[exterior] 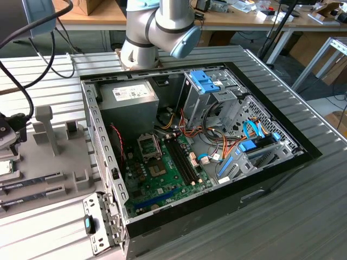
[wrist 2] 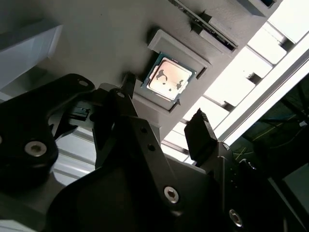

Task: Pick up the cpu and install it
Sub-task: 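Pick up the cpu and move it towards the insertion slot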

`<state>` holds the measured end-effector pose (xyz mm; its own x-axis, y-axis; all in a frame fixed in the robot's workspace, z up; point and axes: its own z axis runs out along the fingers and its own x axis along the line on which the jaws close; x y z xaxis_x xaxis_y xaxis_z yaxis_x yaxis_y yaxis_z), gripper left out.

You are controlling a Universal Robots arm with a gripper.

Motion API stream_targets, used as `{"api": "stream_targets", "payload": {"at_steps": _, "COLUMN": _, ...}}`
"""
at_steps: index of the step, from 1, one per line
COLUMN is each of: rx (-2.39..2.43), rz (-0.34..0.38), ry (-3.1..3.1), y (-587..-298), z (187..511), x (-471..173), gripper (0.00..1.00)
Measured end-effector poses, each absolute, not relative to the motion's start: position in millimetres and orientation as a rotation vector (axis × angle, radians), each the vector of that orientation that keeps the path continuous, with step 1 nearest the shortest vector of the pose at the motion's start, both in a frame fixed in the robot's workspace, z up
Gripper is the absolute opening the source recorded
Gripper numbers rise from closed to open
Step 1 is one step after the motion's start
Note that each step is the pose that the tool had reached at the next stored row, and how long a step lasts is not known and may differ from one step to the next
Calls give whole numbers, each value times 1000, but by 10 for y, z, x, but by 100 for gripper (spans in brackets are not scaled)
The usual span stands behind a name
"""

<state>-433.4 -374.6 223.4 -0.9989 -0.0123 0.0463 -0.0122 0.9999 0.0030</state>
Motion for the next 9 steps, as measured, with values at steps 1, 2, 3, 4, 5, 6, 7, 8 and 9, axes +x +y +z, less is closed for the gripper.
{"api": "stream_targets", "payload": {"at_steps": 1, "rx": 19, "rz": -3, "ry": -3095, "y": -3769, "z": 2222, "x": -4334, "gripper": 67}}
{"api": "stream_targets", "payload": {"at_steps": 2, "rx": 19, "rz": -3, "ry": -3095, "y": -3778, "z": 2216, "x": -4334, "gripper": 67}}
{"api": "stream_targets", "payload": {"at_steps": 3, "rx": 19, "rz": -2, "ry": -3095, "y": -3784, "z": 2210, "x": -4334, "gripper": 67}}
{"api": "stream_targets", "payload": {"at_steps": 4, "rx": 19, "rz": 0, "ry": -3095, "y": -3786, "z": 2193, "x": -4332, "gripper": 67}}
{"api": "stream_targets", "payload": {"at_steps": 5, "rx": 19, "rz": 2, "ry": -3095, "y": -3787, "z": 2178, "x": -4325, "gripper": 67}}
{"api": "stream_targets", "payload": {"at_steps": 6, "rx": 19, "rz": 4, "ry": -3095, "y": -3787, "z": 2161, "x": -4319, "gripper": 67}}
{"api": "stream_targets", "payload": {"at_steps": 7, "rx": 20, "rz": 5, "ry": -3095, "y": -3787, "z": 2145, "x": -4318, "gripper": 67}}
{"api": "stream_targets", "payload": {"at_steps": 8, "rx": 21, "rz": 6, "ry": -3095, "y": -3792, "z": 2123, "x": -4318, "gripper": 67}}
{"api": "stream_targets", "payload": {"at_steps": 9, "rx": 23, "rz": 6, "ry": -3095, "y": -3797, "z": 2101, "x": -4318, "gripper": 67}}
